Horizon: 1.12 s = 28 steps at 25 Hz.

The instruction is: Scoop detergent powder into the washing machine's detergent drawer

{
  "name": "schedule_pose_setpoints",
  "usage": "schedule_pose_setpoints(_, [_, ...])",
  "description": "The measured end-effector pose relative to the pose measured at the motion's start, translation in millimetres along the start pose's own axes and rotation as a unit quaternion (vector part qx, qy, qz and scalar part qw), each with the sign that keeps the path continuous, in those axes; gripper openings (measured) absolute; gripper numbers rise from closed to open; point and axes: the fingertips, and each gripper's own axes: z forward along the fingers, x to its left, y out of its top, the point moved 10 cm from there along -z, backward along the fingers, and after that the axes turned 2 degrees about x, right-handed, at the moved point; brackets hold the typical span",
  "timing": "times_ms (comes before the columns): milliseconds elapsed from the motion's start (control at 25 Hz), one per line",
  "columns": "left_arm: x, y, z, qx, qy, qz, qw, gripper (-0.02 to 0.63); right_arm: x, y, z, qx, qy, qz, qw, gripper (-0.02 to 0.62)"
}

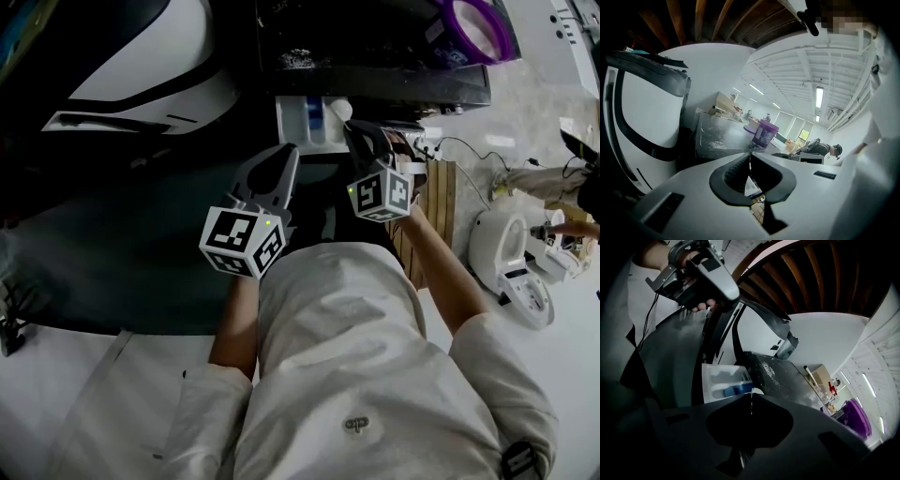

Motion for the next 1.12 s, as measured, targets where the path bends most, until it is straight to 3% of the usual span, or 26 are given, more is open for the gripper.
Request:
schedule_pose_setpoints(760, [-3, 1, -11, -0.011, -0.003, 0.008, 0.9999, 0.023, -10, 12, -30, -0.037, -0.005, 0.155, 0.987, 0.009])
schedule_pose_setpoints(1120, [-8, 4, -18, -0.020, 0.006, 0.013, 0.9997, 0.023, -21, 4, -37, -0.060, 0.008, 0.273, 0.960, 0.009])
